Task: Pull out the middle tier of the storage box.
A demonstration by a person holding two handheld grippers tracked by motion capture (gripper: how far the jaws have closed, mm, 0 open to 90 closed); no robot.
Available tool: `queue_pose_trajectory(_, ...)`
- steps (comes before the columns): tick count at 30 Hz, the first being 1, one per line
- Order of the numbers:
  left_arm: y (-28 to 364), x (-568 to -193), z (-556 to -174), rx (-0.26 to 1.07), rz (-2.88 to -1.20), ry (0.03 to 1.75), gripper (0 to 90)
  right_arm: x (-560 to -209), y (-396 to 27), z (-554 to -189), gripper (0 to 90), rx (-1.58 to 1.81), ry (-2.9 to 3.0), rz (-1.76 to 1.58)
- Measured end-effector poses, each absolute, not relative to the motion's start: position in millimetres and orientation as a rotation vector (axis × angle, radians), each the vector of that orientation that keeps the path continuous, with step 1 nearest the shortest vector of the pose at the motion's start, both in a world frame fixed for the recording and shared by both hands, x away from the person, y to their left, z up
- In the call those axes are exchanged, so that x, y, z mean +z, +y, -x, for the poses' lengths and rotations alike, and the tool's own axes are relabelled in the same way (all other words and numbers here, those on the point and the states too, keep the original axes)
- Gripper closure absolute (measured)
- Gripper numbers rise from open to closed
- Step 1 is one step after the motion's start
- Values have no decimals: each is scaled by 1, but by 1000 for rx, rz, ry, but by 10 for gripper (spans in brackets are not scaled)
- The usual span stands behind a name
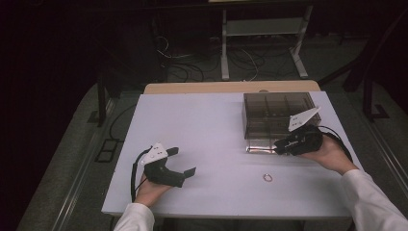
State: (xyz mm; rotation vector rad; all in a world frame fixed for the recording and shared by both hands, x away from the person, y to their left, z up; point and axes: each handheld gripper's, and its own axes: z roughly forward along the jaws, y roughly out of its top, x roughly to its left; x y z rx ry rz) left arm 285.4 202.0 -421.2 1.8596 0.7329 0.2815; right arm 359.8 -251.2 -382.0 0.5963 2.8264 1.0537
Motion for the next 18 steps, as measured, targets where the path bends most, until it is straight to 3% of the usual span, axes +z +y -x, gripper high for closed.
queue_pose_trajectory(18,202,-421,-286,280,-1854,732,0,-365,-250,-342,619,1081,2780,-713)
